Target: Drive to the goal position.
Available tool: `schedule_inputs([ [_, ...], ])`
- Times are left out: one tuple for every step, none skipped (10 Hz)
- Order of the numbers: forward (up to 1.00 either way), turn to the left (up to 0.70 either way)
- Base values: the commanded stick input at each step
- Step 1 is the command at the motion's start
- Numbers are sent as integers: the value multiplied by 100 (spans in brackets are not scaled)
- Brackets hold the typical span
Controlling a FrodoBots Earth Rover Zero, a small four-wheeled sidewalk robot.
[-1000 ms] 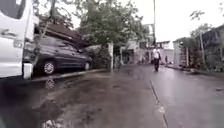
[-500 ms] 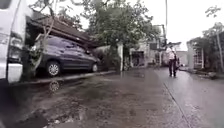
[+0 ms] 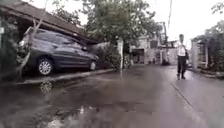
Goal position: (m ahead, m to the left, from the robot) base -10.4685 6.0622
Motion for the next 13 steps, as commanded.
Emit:
schedule_inputs([
  [100, 0],
  [100, 0],
  [100, 0],
  [100, 0],
  [100, 0],
  [100, 0],
  [100, 0],
  [100, 0],
  [100, 0],
  [100, 0],
  [100, 0],
  [100, 0],
  [100, 0],
])
